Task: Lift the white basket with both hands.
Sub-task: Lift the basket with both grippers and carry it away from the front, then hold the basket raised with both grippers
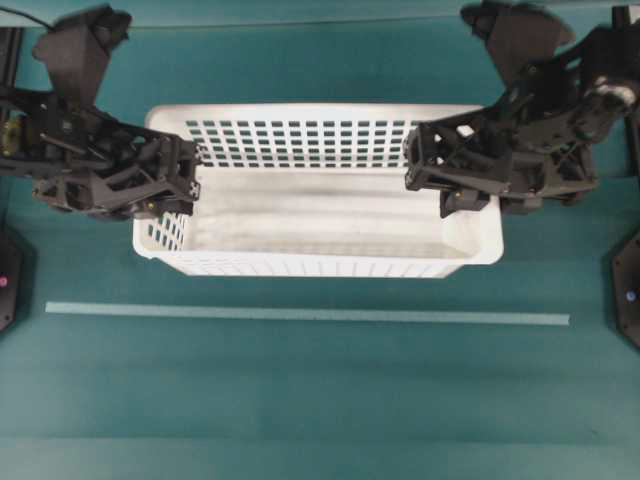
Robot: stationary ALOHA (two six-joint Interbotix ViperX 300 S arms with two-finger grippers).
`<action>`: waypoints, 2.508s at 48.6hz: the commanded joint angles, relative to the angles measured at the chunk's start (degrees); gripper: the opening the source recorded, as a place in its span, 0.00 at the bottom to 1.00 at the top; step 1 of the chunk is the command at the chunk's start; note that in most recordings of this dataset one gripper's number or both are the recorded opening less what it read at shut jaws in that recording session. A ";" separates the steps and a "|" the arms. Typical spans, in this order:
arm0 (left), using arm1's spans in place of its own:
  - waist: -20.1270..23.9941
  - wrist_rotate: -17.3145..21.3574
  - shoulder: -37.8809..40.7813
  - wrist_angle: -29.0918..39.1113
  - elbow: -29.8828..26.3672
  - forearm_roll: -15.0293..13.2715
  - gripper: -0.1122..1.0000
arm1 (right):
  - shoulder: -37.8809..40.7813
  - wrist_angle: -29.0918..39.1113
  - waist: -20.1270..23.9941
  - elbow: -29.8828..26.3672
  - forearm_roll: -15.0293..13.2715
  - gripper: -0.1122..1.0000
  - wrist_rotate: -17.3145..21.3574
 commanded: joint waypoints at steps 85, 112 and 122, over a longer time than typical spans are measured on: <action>-2.99 6.24 2.29 15.56 -40.61 0.18 0.17 | 7.21 21.62 3.87 -44.74 -0.97 0.28 -7.21; -3.52 7.91 2.64 17.40 -42.89 0.09 0.17 | 7.21 21.97 3.25 -44.03 -2.37 0.28 -8.96; -3.25 8.17 2.46 17.40 -41.31 0.09 0.17 | 7.03 22.32 3.25 -42.89 -2.72 0.28 -8.96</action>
